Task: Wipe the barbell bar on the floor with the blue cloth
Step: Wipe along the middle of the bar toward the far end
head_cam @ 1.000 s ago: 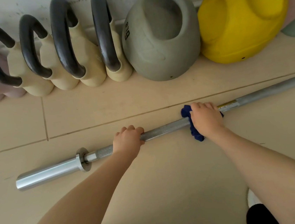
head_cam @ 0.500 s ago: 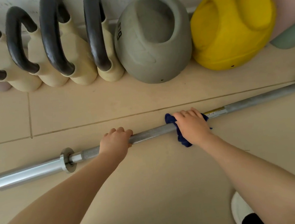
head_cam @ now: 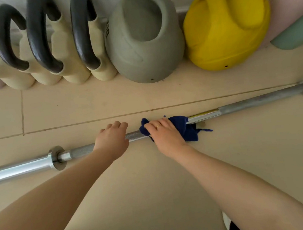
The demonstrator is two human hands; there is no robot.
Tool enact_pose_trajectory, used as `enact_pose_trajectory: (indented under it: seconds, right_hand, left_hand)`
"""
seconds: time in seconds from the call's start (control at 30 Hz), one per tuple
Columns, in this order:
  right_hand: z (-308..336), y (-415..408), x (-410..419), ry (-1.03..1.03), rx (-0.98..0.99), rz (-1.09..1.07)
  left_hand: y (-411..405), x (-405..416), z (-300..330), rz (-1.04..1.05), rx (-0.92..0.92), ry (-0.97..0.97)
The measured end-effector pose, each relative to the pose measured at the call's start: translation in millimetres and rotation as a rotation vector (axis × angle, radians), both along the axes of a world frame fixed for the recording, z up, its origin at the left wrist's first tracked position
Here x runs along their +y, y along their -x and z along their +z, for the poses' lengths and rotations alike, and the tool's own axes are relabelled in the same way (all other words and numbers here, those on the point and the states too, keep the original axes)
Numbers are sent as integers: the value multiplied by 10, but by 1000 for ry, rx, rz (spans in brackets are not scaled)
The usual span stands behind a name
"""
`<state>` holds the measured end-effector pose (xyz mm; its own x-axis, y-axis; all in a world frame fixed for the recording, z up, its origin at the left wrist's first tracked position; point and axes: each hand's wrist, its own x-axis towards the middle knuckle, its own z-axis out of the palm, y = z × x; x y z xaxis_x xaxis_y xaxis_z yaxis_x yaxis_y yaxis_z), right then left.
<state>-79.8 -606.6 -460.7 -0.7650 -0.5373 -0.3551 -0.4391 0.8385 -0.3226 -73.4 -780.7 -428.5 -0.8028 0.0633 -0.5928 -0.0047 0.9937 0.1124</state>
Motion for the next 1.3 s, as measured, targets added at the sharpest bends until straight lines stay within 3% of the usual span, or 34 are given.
enact_pose_trajectory:
  seconds: [0.1,0.23,0.33,0.6,0.7,0.83,0.9,1.03,1.13,1.2,1.3]
  right_hand:
    - [38,112,271,-64,25,80]
    - [11,245,660,-178,86,-107]
    - [-10,303,679,-230,85,-146]
    - [-71,123,611,-146,152,115]
    - [-3,341,789,-199,97,263]
    - [77,679,731,-182,-155,-76]
    - [80,667,715,-135,-189,-156]
    - [-86,284,907,-204,150,177]
    - [-195,229,1024,-143,228,257]
    - [-176,349,989,-128,186,263]
    - [-83,565,861,-56,-50,141]
  left_hand:
    - [28,157,46,29,45,-92]
    - [22,473,4,-31,107,-149]
    - [18,742,-55,-74,106,-82]
    - [-91,1019,-194,57,355,50]
    - [-62,1053,-162,43,351,49]
    - [-78,1078,-211,75,342,63]
    - [-86,1097,-208,94,347,65]
    - [-90,1157,-211,152,360,63]
    - [-110,1214,-222,191,354,70]
    - [-116,1241,-227,215,371,80]
    - [-91,1255,-239,240,395,100]
